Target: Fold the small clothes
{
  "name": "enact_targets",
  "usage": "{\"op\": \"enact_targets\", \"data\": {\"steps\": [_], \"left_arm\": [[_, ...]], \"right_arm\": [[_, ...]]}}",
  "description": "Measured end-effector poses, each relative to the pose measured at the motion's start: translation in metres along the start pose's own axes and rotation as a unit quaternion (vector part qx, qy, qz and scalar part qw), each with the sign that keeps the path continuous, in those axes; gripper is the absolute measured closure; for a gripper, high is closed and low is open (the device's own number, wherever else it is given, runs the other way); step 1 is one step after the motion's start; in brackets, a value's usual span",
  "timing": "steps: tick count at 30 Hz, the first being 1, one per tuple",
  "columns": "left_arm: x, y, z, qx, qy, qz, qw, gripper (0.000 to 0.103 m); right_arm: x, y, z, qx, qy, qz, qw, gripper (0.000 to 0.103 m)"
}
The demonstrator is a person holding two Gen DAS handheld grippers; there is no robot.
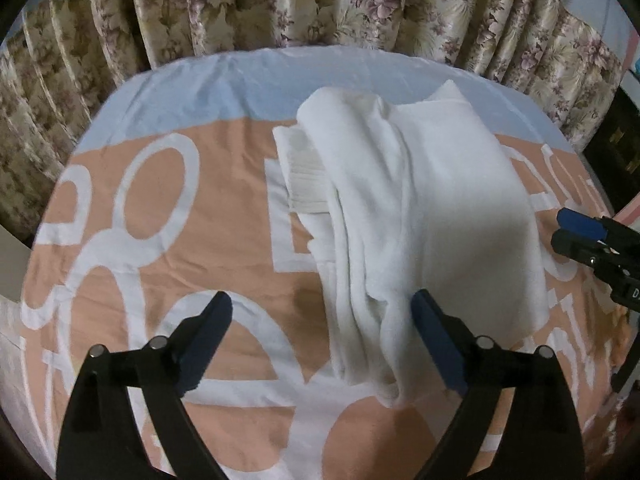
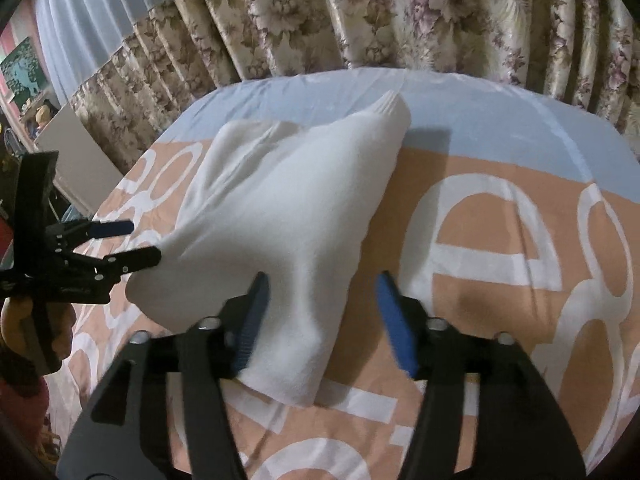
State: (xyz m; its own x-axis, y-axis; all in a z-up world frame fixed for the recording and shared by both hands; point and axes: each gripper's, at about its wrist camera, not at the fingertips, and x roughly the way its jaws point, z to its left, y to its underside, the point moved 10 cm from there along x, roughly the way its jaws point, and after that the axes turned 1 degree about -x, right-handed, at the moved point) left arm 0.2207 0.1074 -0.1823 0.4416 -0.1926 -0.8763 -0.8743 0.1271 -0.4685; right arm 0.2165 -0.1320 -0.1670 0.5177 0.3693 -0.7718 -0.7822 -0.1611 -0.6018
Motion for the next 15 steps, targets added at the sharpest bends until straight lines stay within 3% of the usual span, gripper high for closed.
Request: {"op": "enact_targets", "data": {"steps": [1, 3, 15], "left_arm": [[0.002, 0.0, -0.001, -0.002, 0.006, 0.003, 1.0, 0.011], [0.008, -0.001, -0.007, -0.005, 0.022, 0.01, 0.9997, 0.011], [0.036, -0.025, -0.012, -0.006, 0.043, 0.024, 0.9988, 0.011]], "right_arm": [[0.0, -0.002, -0.002, 0.005, 0.002, -0.003, 1.0, 0.026], [0.003, -0.002, -0.008, 0.02, 0.001, -0.003, 1.0, 0.021], [0.014, 0.005, -0.02, 0.05, -0.004, 0.01, 0.999, 0.021]]}}
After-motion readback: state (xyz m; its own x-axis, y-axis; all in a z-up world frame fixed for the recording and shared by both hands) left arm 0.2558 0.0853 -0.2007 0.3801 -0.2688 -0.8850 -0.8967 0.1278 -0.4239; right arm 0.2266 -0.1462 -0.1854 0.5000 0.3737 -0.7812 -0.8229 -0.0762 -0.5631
